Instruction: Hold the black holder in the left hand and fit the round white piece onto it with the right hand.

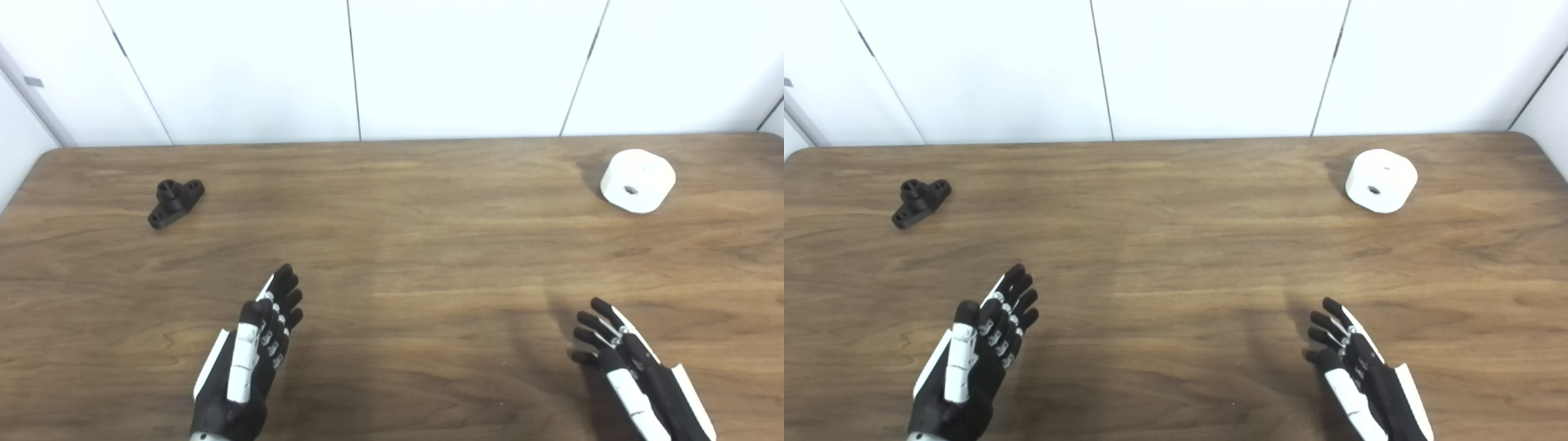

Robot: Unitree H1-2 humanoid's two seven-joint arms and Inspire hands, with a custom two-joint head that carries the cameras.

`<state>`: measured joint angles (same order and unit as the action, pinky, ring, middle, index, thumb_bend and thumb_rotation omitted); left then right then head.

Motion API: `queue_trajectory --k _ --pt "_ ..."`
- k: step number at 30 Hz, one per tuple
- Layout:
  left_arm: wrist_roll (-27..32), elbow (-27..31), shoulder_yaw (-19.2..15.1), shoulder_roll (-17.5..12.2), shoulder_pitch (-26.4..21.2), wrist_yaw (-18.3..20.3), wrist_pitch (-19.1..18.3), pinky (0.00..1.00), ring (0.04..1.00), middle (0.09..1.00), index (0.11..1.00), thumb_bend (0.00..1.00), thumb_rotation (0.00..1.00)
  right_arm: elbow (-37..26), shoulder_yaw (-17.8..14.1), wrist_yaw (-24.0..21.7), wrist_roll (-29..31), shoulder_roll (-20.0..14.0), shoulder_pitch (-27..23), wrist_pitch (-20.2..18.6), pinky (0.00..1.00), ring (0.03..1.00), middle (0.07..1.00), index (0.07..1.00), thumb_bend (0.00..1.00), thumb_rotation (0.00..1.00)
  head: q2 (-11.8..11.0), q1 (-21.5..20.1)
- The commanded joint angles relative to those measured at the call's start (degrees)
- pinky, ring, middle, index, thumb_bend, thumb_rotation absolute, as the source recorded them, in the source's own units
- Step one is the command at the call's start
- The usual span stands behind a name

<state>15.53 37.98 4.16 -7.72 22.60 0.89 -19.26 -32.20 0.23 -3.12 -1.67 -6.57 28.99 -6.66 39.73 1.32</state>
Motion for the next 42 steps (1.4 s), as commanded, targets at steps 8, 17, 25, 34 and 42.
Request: queue_trajectory --k 8,17,25,34,42 --pt "-6.6 3.1 0.2 -0.2 -1.8 0.1 1.7 1.0 1.0 1.0 1.0 0.76 0.82 1.4 1.3 1.4 -1.7 1.6 -1.3 4.7 0.73 0.837 0.866 0.91 0.54 0.79 -5.1 5.2" --pt "-13.7 11.9 -3.2 0.0 -10.3 -1.0 -5.9 0.72 0.833 0.901 0.945 0.69 0.61 4.5 1.7 1.2 0.6 1.4 -2.9 6.3 0.8 0.899 0.914 0.955 0.46 0.83 -9.9 10.8" --pt "-13.0 6.8 -4.9 1.2 -9.1 -0.6 -3.3 0.79 0.885 0.964 0.994 0.61 0.61 6.7 1.7 1.7 1.6 1.2 -3.9 8.4 0.85 0.916 0.934 0.983 0.29 0.86 -12.8 14.1" --pt "-33.0 12.6 -11.9 -5.8 -19.0 -3.1 0.9 0.49 0.683 0.769 0.798 0.78 0.5 10.4 1.6 3.8 -2.9 0.6 -5.7 12.5 0.66 0.833 0.881 0.922 0.43 1.0 -15.8 19.0" --pt "-45.7 11.1 -16.7 -9.6 -26.9 -3.7 4.6 0.43 0.635 0.742 0.771 0.69 0.46 13.3 1.4 4.0 -1.7 -0.1 -7.2 13.8 0.67 0.854 0.896 0.942 0.47 1.0 -18.2 22.4"
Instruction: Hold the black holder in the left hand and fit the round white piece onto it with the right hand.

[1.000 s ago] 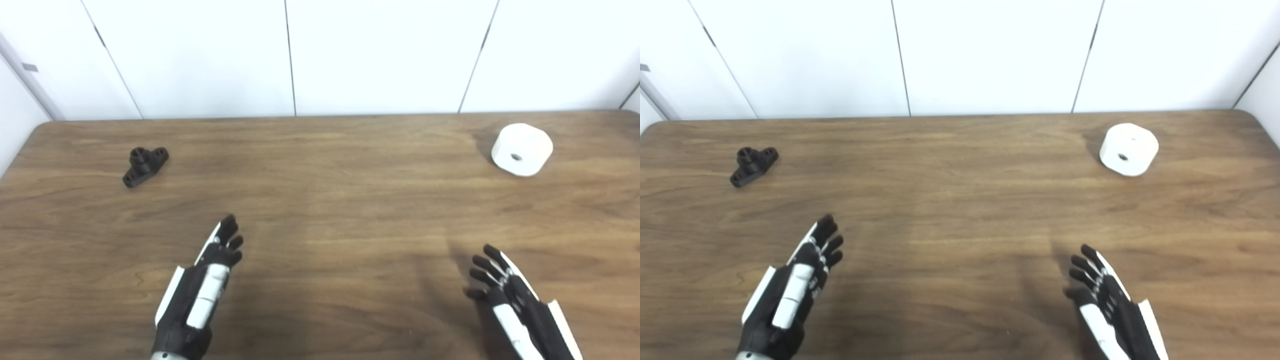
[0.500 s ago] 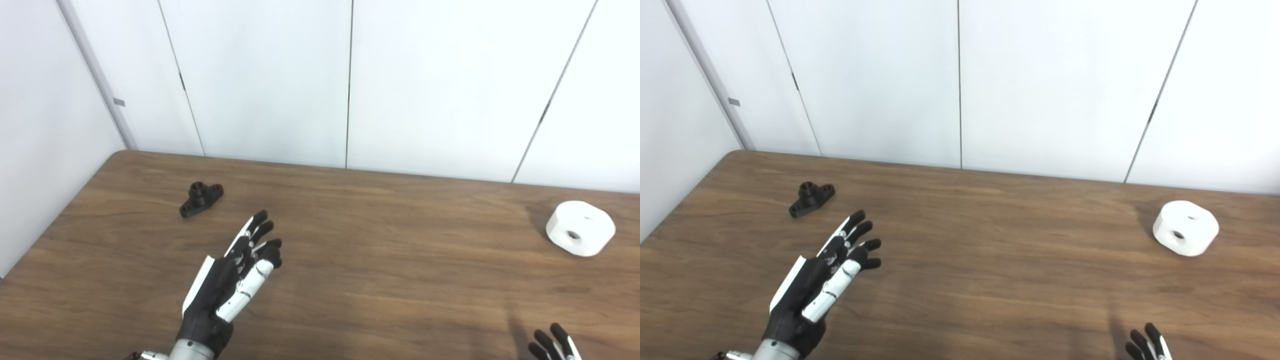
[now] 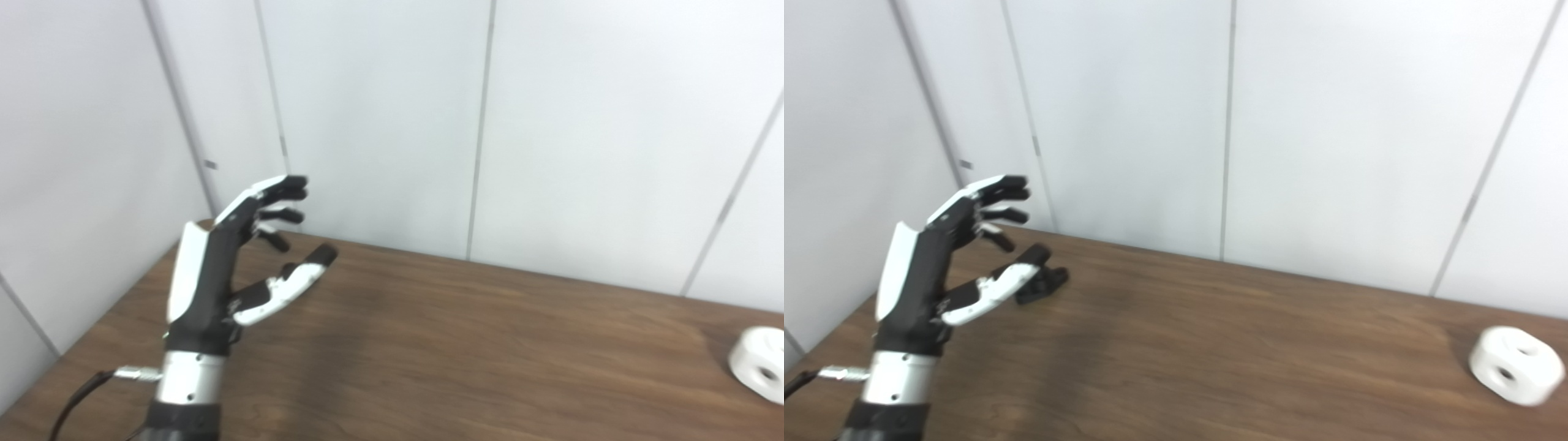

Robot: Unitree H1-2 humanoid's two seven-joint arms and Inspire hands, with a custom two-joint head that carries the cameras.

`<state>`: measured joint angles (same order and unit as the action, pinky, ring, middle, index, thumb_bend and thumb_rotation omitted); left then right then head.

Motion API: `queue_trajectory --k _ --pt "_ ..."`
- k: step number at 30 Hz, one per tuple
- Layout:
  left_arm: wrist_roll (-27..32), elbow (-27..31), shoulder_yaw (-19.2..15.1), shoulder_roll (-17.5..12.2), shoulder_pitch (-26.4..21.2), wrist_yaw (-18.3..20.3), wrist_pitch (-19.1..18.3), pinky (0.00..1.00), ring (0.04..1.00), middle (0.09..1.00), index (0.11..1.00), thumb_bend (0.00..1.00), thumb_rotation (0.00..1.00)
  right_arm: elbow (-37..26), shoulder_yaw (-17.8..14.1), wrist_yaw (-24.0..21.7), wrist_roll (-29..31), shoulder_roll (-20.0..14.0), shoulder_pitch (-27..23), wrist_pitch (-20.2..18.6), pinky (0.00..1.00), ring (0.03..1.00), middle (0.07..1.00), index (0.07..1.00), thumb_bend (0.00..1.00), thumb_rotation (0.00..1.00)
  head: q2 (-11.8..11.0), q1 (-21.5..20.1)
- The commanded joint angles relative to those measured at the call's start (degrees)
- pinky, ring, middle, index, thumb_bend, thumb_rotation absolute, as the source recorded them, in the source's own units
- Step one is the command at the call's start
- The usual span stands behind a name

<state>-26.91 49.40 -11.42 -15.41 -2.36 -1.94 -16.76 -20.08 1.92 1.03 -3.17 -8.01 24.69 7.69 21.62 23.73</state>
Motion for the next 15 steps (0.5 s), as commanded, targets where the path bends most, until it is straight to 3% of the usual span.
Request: queue_trajectory --k 1,5,8,15 --pt "-4.6 -0.8 -1.3 -2.1 -2.4 -0.8 2.5 0.43 0.636 0.746 0.776 0.7 0.46 1.3 -0.3 -0.1 0.0 1.3 -3.0 -0.5 0.67 0.856 0.898 0.944 0.47 1.0 -0.1 0.1" --pt "-14.1 -5.5 -2.5 -5.3 -4.8 -1.9 6.4 0.36 0.545 0.69 0.771 0.69 0.45 1.6 -0.4 -0.3 0.2 0.8 -3.6 -0.8 0.66 0.861 0.905 0.953 0.44 1.0 -1.2 2.4" --pt "-17.3 -9.1 -3.7 -7.2 -5.8 -2.6 8.4 0.32 0.497 0.652 0.756 0.75 0.41 2.0 -0.7 -0.6 1.1 0.3 -4.0 -0.7 0.66 0.872 0.917 0.962 0.41 1.0 -1.4 3.7" --pt "-28.5 -14.1 -5.2 -11.2 -5.9 3.6 5.0 0.48 0.674 0.764 0.815 0.74 0.46 2.7 -1.4 -1.4 3.3 -0.5 -4.0 0.1 0.69 0.89 0.936 0.98 0.39 0.98 -1.5 5.8"
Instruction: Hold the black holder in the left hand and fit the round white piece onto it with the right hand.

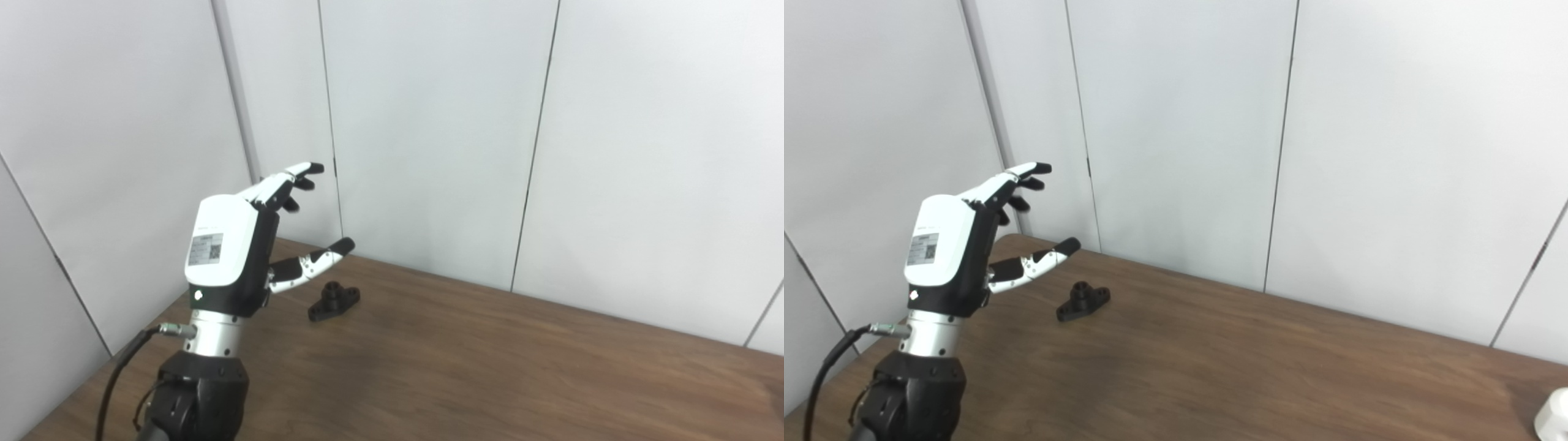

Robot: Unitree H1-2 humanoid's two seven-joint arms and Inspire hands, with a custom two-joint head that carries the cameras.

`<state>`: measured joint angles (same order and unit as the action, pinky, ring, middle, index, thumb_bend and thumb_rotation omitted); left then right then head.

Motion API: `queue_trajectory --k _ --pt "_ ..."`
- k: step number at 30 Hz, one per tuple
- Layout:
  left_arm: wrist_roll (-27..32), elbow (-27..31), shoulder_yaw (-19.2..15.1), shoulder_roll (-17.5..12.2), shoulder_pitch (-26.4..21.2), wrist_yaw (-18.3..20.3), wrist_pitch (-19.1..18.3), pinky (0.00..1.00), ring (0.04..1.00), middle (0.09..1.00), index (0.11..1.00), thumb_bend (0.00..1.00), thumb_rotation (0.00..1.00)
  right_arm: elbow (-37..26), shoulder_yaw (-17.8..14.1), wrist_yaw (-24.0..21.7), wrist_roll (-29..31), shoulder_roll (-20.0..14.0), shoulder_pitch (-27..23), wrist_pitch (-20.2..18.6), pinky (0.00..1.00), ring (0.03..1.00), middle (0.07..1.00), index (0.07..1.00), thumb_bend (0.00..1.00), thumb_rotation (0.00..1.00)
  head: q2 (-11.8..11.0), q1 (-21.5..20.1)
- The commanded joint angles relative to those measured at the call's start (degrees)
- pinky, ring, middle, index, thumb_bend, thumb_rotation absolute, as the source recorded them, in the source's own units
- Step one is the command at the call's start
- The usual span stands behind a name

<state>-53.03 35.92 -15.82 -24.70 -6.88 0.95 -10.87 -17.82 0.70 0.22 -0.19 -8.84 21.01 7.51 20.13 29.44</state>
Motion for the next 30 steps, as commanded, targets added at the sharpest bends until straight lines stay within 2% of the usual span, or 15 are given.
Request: queue_trajectory --k 1,3,5,6,9,12,19,23,30 --pt "-3.4 -1.1 -0.8 -2.1 -1.3 2.0 -1.6 0.5 0.696 0.78 0.825 0.74 0.46 0.6 -0.3 -0.7 0.5 0.3 -0.3 0.4 0.69 0.89 0.935 0.981 0.41 0.98 0.1 0.5" --pt "-6.4 -2.8 -0.7 -2.6 -1.3 4.1 -3.2 0.56 0.781 0.831 0.857 0.76 0.49 0.6 -0.6 -0.8 0.7 0.2 -0.2 0.3 0.69 0.889 0.933 0.978 0.42 0.97 0.1 0.8" --pt "-9.1 -5.0 -0.6 -2.9 -1.2 5.1 -4.2 0.56 0.831 0.86 0.861 0.8 0.51 0.5 -0.7 -1.0 0.6 0.1 0.0 0.3 0.7 0.89 0.933 0.977 0.41 0.97 0.3 1.0" --pt "-10.6 -6.0 -0.4 -3.0 -1.2 6.3 -5.2 0.61 0.866 0.891 0.875 0.81 0.52 0.4 -0.9 -1.0 0.7 0.0 0.1 0.2 0.7 0.891 0.934 0.976 0.4 0.96 0.3 1.2" --pt "-13.2 -9.1 -0.1 -2.7 -1.4 8.9 -7.7 0.88 0.939 0.964 0.918 0.83 0.53 0.4 -1.2 -1.2 1.2 0.0 0.3 0.3 0.72 0.899 0.94 0.974 0.41 0.96 0.4 1.5" --pt "-13.8 -12.4 0.6 -2.7 -1.6 10.8 -9.5 0.98 0.983 0.995 0.945 0.87 0.6 0.6 -1.3 -1.6 1.4 -0.2 0.4 0.8 0.71 0.899 0.942 0.979 0.38 0.96 0.5 1.7" --pt "-12.6 -18.4 2.2 -2.1 -2.2 14.9 -14.7 1.0 1.0 1.0 0.974 0.88 0.63 0.5 -2.0 -2.2 2.5 -0.1 0.7 0.6 0.73 0.907 0.947 0.981 0.37 0.94 0.8 2.1" --pt "-10.5 -22.4 2.8 -1.7 -2.3 13.5 -15.5 1.0 1.0 1.0 0.962 0.88 0.63 0.1 -2.2 -2.6 2.9 -0.1 1.0 0.5 0.74 0.911 0.948 0.979 0.37 0.92 1.0 2.0" --pt "-4.9 -28.0 2.4 0.9 -3.0 11.1 -15.9 1.0 1.0 1.0 0.97 0.9 0.69 -0.9 -2.5 -3.1 3.4 -0.4 1.8 0.1 0.74 0.914 0.952 0.979 0.36 0.93 1.5 2.0"
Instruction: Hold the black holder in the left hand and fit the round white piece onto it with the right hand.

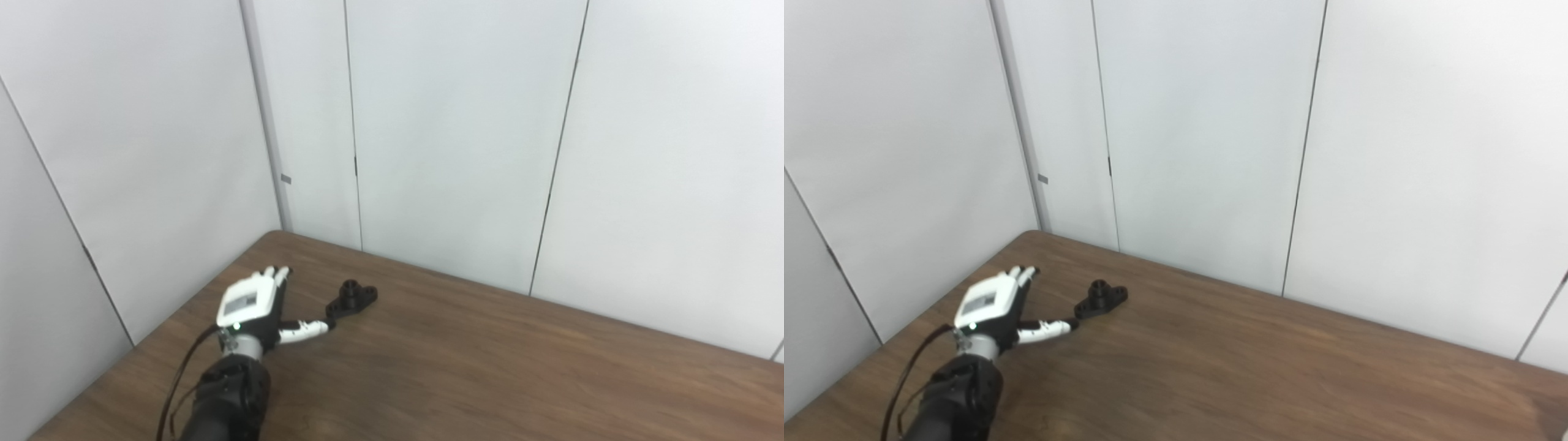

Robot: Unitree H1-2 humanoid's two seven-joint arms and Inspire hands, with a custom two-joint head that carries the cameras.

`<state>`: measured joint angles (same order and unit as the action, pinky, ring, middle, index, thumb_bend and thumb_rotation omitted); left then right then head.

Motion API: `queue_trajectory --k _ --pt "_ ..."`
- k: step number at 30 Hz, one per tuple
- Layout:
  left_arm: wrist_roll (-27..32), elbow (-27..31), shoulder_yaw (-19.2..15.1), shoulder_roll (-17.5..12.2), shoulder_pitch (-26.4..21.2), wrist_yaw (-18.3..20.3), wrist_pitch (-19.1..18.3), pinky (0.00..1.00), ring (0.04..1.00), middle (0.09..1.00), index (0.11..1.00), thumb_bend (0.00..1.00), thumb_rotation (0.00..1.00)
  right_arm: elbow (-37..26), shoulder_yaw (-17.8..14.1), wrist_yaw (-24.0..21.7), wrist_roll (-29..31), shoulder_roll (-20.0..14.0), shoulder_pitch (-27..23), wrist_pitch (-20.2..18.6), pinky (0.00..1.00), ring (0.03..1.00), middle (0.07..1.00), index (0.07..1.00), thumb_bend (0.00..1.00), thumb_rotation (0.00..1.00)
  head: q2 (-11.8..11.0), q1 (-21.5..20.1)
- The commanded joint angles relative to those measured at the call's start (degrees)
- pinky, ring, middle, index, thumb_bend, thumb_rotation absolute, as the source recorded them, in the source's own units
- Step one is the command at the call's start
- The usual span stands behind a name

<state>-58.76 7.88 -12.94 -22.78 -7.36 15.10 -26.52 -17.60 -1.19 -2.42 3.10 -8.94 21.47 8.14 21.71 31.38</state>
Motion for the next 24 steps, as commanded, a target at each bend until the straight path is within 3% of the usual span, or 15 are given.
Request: queue_trajectory --k 1,4,17,24 --pt "1.8 -0.6 -0.3 -0.8 -2.6 -3.7 -0.2 1.0 0.999 1.0 0.968 0.9 0.7 -1.2 -0.6 -0.5 0.3 -0.4 1.5 -0.5 0.74 0.913 0.952 0.978 0.36 0.93 0.0 0.1" --pt "4.8 -3.1 0.2 -0.1 -2.9 -6.5 0.5 1.0 0.989 1.0 0.956 0.89 0.7 -1.6 -0.9 -0.5 0.3 -0.4 1.8 -0.6 0.74 0.911 0.949 0.972 0.35 0.92 0.2 0.0" --pt "14.5 -12.0 3.6 0.8 -4.3 -18.3 2.9 1.0 0.956 0.989 0.898 0.84 0.53 -3.3 -2.2 -1.7 1.7 -0.3 4.8 -0.4 0.76 0.916 0.948 0.962 0.38 0.89 1.1 -1.3" --pt "17.4 -14.2 5.4 0.1 -5.5 -20.9 2.9 1.0 0.955 0.981 0.887 0.8 0.47 -5.0 -2.5 -1.9 2.2 -0.1 7.5 -0.3 0.77 0.924 0.949 0.958 0.38 0.87 1.8 -2.6"
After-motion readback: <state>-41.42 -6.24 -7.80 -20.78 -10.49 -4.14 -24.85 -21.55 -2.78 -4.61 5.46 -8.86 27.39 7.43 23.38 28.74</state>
